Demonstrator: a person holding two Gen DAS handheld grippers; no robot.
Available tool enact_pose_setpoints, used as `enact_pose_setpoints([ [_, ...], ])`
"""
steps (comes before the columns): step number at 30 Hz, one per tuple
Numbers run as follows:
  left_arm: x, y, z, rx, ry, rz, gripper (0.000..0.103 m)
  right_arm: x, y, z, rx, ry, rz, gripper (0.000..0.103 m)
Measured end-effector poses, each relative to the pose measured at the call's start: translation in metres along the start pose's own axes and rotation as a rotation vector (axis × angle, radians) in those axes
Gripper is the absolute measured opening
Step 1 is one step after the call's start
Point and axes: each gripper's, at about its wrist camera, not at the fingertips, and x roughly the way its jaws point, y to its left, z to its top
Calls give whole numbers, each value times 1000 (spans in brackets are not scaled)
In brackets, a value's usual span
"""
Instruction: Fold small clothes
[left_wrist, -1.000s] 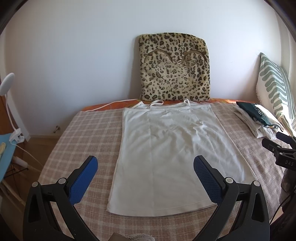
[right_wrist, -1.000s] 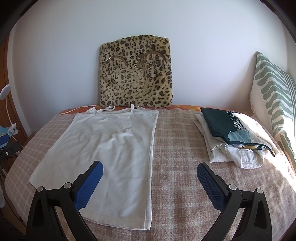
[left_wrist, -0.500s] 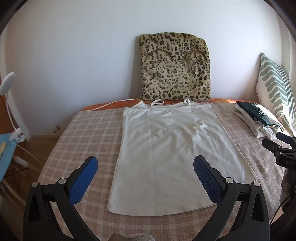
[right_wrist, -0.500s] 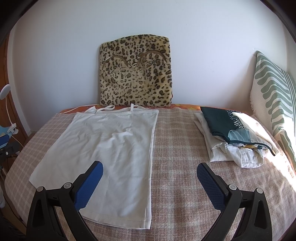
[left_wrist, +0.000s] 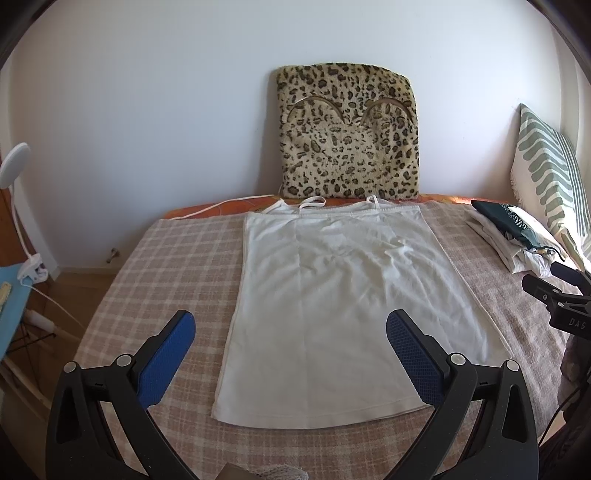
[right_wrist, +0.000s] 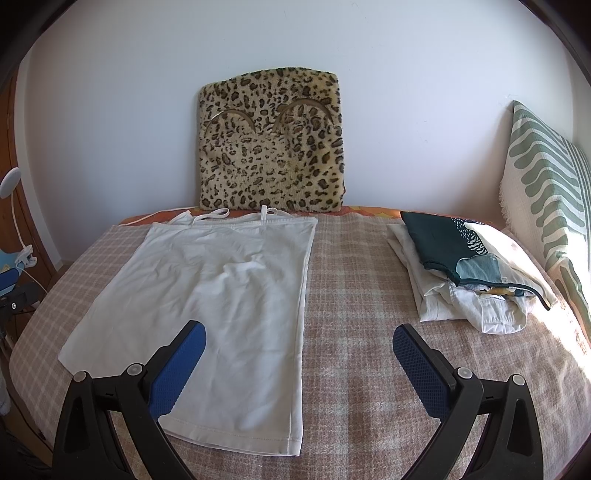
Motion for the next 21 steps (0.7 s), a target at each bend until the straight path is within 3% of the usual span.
enact_pose_setpoints([
  [21,0,-4,-4,1,2,-7,103,0,0,0,3,5,1,103],
])
